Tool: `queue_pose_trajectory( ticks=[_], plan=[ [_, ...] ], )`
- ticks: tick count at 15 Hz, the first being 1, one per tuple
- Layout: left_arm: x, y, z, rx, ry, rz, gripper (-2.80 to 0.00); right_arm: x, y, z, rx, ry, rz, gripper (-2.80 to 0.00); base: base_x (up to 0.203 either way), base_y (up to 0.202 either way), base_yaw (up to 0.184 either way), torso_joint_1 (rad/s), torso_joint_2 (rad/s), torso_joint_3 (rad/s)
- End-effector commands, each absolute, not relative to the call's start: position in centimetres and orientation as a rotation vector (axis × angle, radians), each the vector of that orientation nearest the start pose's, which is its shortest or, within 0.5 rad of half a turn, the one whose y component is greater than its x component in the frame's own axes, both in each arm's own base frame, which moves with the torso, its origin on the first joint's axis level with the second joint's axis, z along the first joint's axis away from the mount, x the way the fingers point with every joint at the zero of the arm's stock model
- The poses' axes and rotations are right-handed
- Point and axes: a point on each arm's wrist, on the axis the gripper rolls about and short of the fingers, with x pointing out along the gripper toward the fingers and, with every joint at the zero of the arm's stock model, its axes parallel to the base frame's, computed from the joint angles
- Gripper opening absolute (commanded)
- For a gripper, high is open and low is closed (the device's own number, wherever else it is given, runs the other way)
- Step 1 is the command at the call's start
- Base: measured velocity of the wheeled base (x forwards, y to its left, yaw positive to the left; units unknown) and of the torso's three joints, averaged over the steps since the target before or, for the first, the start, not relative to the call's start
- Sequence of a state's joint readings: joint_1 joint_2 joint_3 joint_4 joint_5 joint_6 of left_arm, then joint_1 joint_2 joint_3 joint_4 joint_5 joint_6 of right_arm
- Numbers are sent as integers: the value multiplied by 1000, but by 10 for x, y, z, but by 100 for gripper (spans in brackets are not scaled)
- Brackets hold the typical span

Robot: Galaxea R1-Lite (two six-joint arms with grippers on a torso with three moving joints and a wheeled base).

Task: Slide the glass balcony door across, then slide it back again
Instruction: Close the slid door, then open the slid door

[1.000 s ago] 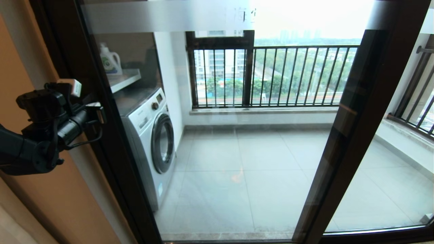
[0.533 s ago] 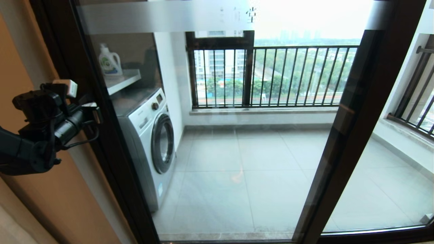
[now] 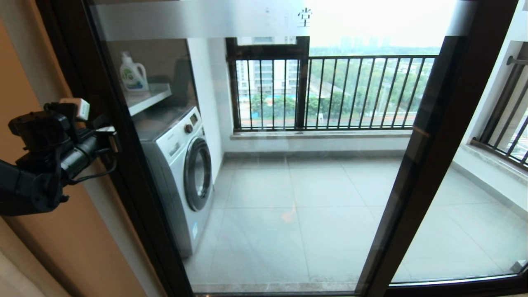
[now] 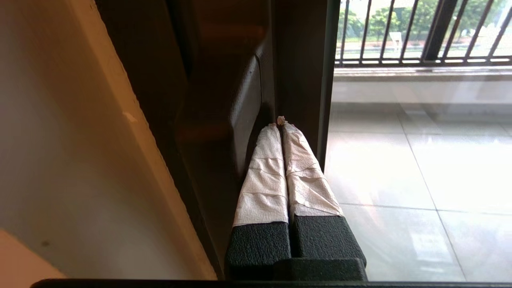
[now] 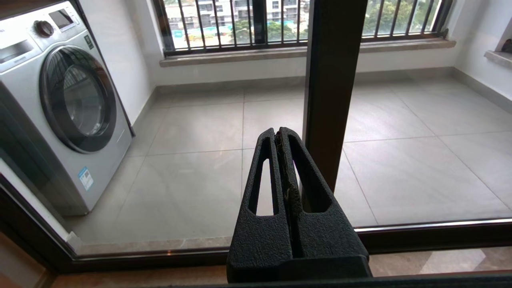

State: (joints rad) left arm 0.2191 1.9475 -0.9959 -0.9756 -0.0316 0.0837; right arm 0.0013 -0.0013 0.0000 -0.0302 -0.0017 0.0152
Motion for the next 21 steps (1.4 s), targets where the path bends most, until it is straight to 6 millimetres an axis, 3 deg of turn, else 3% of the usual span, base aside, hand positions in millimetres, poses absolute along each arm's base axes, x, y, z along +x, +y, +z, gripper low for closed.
queue_pose_trajectory(
  ticks=[1,7,12,17,21],
  plan=[
    [354,77,198,89,-57,173,-280,-22,0,75,15,-18,0,-280,0,0,0,0,0,0],
    [332,72,216,64,-101,159,-280,-22,0,75,15,-18,0,-280,0,0,0,0,0,0],
    [300,96,199,55,-25,111,-280,-22,0,75,15,-18,0,-280,0,0,0,0,0,0],
    [306,102,179,43,38,88,-280,-22,0,75,15,-19,0,-280,0,0,0,0,0,0],
    [332,112,148,67,28,97,-280,-22,0,75,15,-18,0,-280,0,0,0,0,0,0]
  ],
)
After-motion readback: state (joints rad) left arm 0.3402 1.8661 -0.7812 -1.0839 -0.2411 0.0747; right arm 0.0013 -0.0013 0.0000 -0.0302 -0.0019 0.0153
